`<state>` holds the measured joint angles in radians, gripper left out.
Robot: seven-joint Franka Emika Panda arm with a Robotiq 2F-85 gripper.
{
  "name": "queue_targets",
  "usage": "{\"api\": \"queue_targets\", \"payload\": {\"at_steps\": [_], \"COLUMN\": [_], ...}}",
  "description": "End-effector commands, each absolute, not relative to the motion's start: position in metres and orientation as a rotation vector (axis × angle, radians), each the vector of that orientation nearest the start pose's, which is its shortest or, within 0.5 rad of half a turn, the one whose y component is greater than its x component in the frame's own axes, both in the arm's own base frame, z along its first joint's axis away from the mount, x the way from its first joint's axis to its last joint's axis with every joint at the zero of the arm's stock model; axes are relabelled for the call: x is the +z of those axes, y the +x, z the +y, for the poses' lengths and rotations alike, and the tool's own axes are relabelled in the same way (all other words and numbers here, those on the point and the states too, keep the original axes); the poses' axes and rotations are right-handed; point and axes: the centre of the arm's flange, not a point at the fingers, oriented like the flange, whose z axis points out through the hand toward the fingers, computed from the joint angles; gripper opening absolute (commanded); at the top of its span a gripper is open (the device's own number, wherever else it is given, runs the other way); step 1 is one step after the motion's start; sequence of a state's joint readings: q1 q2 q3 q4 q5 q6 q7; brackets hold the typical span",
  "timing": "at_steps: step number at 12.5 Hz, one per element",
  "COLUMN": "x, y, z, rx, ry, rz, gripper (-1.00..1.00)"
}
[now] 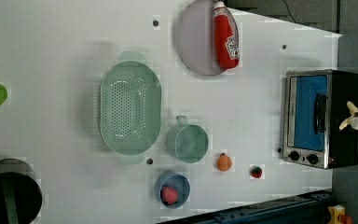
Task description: Pick banana from table and place on oven.
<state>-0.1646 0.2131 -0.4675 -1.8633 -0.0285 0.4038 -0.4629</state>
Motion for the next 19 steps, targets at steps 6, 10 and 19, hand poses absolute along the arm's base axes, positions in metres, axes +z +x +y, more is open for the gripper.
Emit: {"api": "queue_targets", "payload": {"at_steps": [6, 10, 19], "x": [0.426, 0.442, 0.582], "y": [0.507, 0.513, 0.516], "z": [-0.374, -0.360, -0.123], "rx": [0.007, -0.007, 0.016], "ry": [-3.092, -3.095, -2.805], "rz": [1.167, 1.124, 1.425], "gripper": [0.43, 1.00, 1.00]}}
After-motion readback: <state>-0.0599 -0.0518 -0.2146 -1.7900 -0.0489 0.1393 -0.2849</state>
